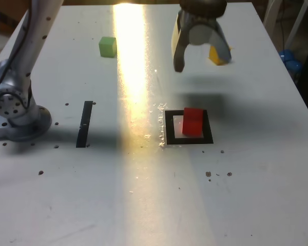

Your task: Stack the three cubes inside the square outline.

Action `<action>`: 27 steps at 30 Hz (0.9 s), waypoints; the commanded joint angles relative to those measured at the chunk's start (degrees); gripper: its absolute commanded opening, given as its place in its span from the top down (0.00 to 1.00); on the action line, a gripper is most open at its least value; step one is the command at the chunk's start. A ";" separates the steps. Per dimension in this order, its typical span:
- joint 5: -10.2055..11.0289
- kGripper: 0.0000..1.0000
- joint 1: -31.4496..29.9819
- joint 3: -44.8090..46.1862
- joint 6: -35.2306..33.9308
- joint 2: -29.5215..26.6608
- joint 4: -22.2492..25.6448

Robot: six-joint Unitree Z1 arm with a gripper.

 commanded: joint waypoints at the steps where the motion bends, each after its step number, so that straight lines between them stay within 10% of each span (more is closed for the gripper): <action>1: 0.17 0.00 1.67 -1.97 0.56 1.73 0.67; 27: -1.40 0.04 12.25 -32.81 2.70 23.37 5.33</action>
